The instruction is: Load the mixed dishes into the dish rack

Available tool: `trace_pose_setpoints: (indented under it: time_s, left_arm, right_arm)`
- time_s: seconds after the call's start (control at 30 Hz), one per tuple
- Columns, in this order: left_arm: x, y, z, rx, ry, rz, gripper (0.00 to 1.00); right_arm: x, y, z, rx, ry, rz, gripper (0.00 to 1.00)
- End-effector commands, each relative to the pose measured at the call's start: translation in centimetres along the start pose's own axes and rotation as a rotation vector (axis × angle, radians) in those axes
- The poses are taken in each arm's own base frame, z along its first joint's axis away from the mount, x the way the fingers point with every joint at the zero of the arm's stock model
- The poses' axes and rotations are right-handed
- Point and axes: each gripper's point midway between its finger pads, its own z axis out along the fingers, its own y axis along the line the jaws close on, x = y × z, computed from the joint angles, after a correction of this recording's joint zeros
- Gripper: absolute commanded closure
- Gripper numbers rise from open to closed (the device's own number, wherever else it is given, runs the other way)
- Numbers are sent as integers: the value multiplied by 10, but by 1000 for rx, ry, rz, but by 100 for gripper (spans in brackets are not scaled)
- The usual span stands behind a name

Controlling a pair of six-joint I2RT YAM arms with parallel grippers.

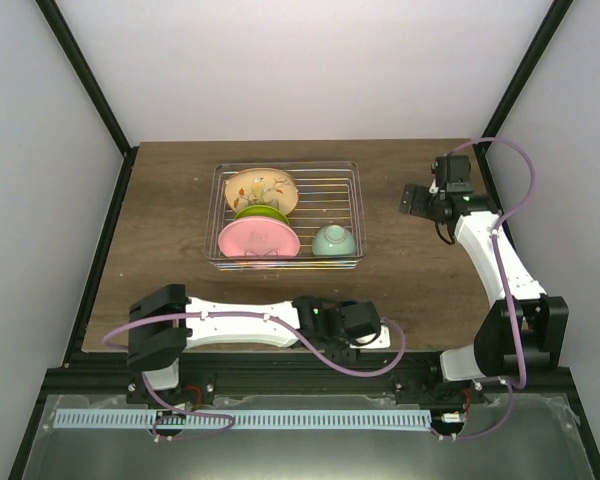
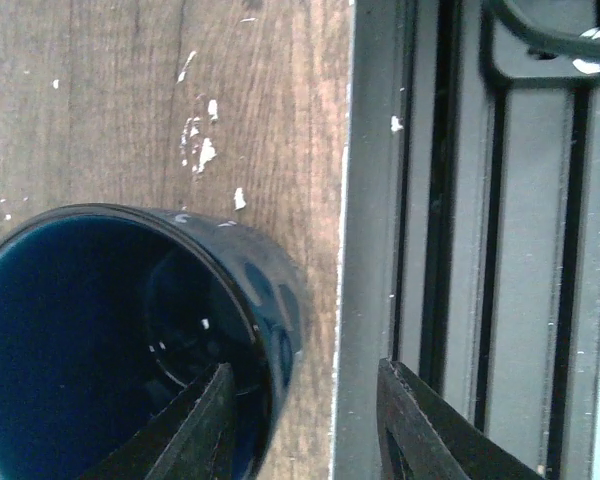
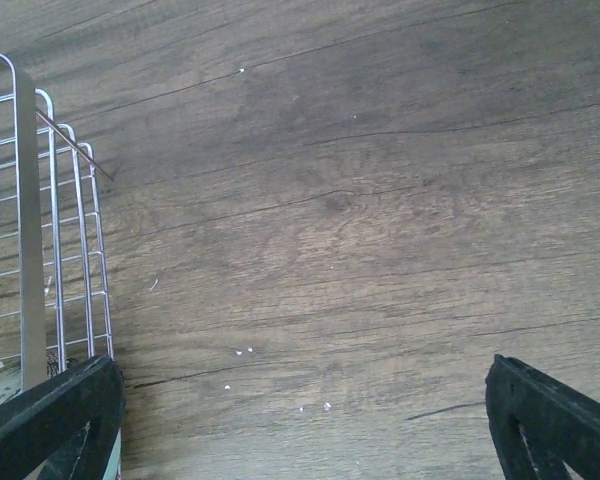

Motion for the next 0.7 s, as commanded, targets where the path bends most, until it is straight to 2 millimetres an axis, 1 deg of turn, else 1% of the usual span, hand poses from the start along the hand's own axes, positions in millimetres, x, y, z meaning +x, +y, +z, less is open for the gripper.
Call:
trace_pose_setpoints:
  time_s: [0.0, 0.2, 0.37, 0.4, 0.43, 0.5, 0.53, 0.57, 0.6, 0.67]
  left_arm:
    - [-2, 11, 3, -57, 34, 32, 59]
    - [2, 12, 22, -74, 74, 53, 59]
    - [3, 7, 35, -46, 83, 63, 61]
    - [3, 6, 37, -41, 86, 63, 63]
    - [3, 5, 39, -38, 88, 63, 69]
    - [2, 4, 40, -33, 86, 63, 83]
    - [0, 4, 39, -28, 80, 60, 92]
    - [-1, 3, 37, -24, 74, 58, 97]
    - [-3, 3, 36, -21, 64, 55, 100]
    - [-7, 2, 31, -16, 41, 51, 100]
  right_arm:
    - [-2, 1, 2, -15, -7, -6, 0]
    - [3, 1, 5, -21, 0, -16, 0]
    - [6, 2, 9, -27, 10, -20, 0]
    - [7, 2, 9, -30, 11, -19, 0]
    - [8, 2, 9, -32, 12, -19, 0]
    - [8, 2, 10, -33, 10, -20, 0]
    - [8, 2, 10, -33, 9, -22, 0]
    - [8, 2, 10, -32, 9, -23, 0]
    - [8, 2, 10, -32, 9, -21, 0]
    - [8, 2, 10, -32, 9, -23, 0]
